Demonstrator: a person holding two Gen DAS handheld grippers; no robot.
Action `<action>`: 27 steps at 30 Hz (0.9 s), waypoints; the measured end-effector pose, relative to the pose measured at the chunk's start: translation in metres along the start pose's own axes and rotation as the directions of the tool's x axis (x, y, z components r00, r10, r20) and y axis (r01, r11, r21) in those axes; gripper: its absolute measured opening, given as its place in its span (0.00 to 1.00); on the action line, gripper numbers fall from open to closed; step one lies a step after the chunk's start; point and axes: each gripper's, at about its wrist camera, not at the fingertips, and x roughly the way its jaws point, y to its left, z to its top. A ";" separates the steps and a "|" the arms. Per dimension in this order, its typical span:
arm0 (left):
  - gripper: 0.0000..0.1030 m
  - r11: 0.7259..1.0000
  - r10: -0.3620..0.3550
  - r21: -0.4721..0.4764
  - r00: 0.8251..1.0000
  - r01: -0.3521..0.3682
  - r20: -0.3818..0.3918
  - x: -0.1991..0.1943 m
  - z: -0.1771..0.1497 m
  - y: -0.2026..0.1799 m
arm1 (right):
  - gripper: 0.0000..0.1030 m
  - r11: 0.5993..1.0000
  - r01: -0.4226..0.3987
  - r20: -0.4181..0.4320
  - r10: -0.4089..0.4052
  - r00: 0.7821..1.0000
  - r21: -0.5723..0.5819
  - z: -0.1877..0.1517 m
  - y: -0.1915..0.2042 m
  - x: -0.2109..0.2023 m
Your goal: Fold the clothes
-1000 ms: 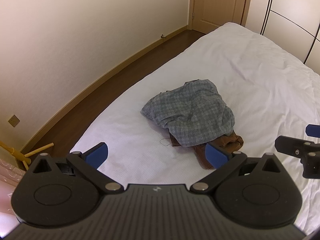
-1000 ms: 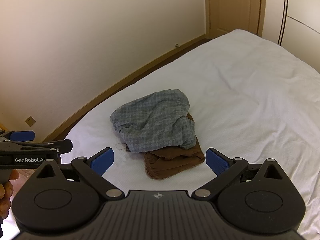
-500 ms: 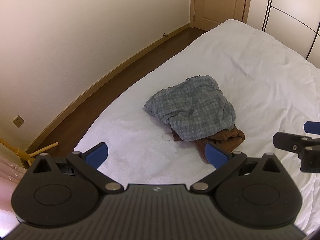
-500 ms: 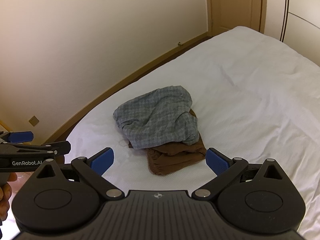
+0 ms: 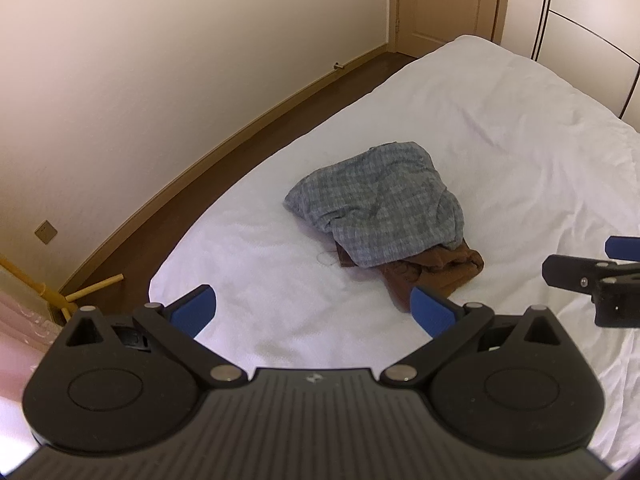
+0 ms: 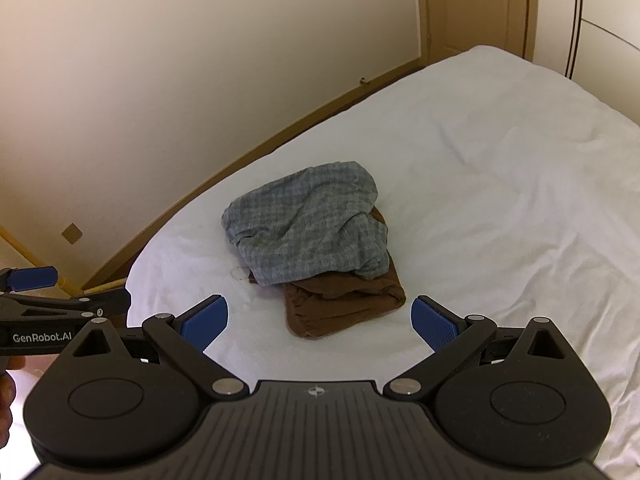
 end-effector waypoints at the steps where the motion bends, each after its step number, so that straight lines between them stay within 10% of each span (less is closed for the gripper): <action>1: 0.99 1.000 0.006 0.001 1.000 -0.006 0.001 -0.002 -0.002 -0.001 | 0.98 1.000 -0.004 -0.002 0.004 1.000 -0.003 -0.001 -0.001 0.000; 19: 0.99 0.994 -0.012 0.113 1.000 0.013 -0.008 0.042 -0.007 0.011 | 0.98 0.998 -0.020 -0.019 0.019 1.000 -0.059 -0.008 -0.002 0.020; 27: 0.94 0.887 -0.172 0.436 0.985 0.151 0.010 0.135 0.028 0.021 | 0.95 0.970 0.058 0.006 -0.059 0.998 -0.237 0.015 0.018 0.067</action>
